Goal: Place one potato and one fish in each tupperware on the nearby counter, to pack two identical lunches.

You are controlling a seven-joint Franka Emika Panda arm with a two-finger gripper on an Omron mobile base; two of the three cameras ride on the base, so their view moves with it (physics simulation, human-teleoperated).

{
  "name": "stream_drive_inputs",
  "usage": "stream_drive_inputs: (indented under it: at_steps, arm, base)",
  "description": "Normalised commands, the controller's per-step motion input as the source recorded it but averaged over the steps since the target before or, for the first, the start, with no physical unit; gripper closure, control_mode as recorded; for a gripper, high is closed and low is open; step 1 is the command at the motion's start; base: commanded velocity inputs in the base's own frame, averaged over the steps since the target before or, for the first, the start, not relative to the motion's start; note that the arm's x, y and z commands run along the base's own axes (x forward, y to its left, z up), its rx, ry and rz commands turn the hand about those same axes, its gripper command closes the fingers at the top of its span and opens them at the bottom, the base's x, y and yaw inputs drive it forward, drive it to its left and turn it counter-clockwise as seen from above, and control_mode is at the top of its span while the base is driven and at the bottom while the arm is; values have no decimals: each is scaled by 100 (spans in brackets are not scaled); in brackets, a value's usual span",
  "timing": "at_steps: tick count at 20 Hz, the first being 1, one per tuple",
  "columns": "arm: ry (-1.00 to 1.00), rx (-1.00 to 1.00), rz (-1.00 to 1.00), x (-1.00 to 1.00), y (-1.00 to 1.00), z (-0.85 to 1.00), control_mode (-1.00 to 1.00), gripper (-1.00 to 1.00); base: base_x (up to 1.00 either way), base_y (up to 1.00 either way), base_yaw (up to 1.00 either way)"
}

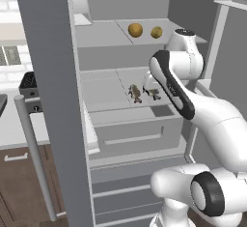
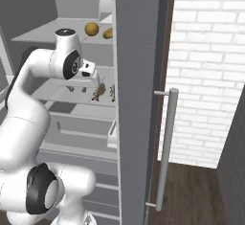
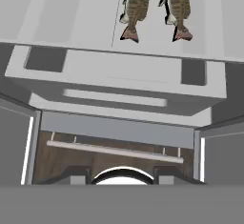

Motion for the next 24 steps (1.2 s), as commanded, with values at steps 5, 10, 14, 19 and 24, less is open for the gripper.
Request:
stream_drive_inputs:
  at_steps: [5, 10, 14, 19, 24]
  arm:
    - [-12, -1, -6, 55, 0, -14, -100, -100]
    - [-21, 0, -11, 100, 1, -47, -100, -100]
    - [-5, 0, -13, 100, 61, -76, -100, -100]
    - [2, 2, -7, 100, 53, -66, -100, -100]
    - [2, 2, -8, 89, -22, -53, -100, -100]
  base:
    - [0, 0, 0]
    - [0, 0, 0]
    - [0, 0, 0]
    - [0, 0, 0]
    - [0, 0, 0]
